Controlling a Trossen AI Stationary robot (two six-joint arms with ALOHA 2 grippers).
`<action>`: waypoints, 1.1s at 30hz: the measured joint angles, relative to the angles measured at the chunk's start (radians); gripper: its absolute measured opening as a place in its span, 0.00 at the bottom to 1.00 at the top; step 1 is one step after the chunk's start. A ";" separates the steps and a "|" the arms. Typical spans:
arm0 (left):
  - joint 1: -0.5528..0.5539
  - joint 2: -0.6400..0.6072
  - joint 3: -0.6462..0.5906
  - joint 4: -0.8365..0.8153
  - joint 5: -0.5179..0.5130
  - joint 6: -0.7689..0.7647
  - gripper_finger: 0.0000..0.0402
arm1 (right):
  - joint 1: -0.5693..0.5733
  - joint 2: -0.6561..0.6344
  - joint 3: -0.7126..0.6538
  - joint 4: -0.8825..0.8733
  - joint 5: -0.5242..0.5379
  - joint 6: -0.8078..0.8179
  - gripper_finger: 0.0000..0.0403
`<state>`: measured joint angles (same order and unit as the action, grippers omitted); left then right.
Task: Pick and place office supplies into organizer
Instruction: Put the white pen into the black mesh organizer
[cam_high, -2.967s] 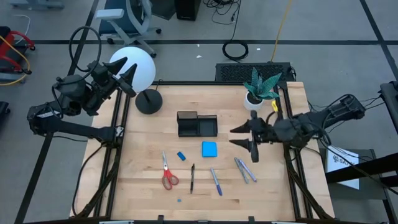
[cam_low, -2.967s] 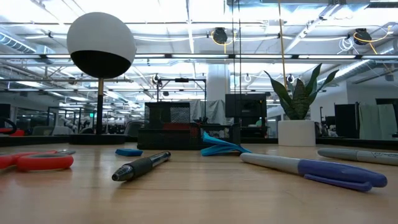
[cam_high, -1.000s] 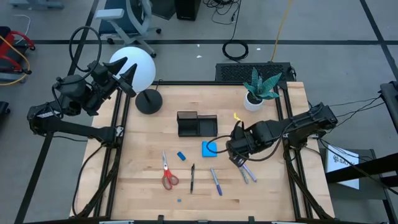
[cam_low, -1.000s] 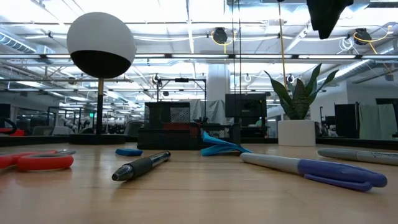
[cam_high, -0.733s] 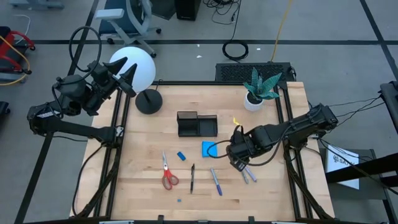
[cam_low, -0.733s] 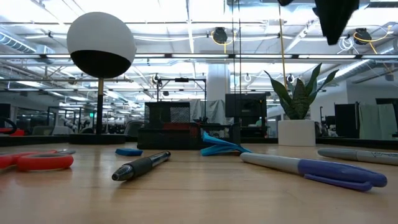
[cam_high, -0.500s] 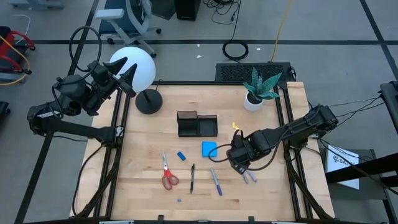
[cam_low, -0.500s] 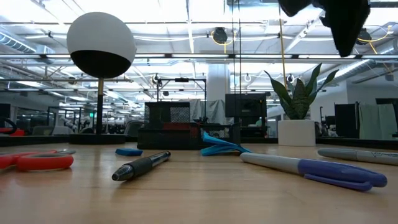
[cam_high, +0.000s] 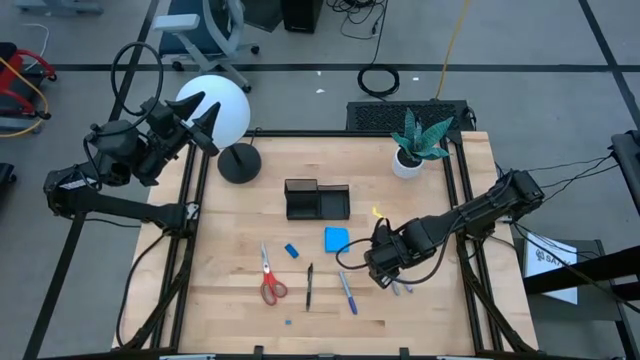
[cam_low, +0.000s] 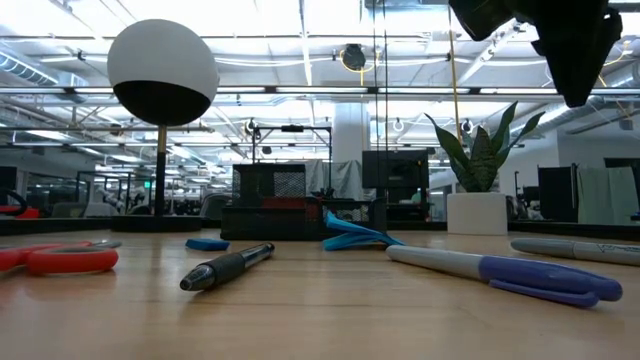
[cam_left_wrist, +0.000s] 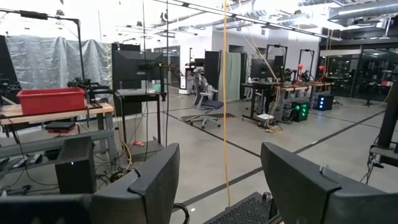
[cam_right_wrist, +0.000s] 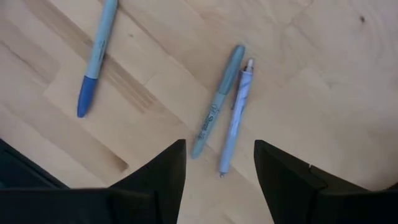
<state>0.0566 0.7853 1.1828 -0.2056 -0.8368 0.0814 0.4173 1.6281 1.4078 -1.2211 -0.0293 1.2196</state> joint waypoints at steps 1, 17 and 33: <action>0.000 0.000 0.000 0.000 0.000 0.000 0.58 | 0.003 0.006 0.000 -0.001 0.000 0.000 0.45; 0.000 0.000 0.000 0.000 0.000 0.000 0.58 | 0.065 0.097 -0.024 0.018 0.000 0.031 0.45; 0.000 0.000 0.000 0.000 0.000 0.000 0.58 | 0.072 0.065 -0.204 0.102 -0.049 0.071 0.45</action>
<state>0.0563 0.7856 1.1828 -0.2058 -0.8368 0.0814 0.4890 1.6927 1.2042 -1.1188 -0.0786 1.2905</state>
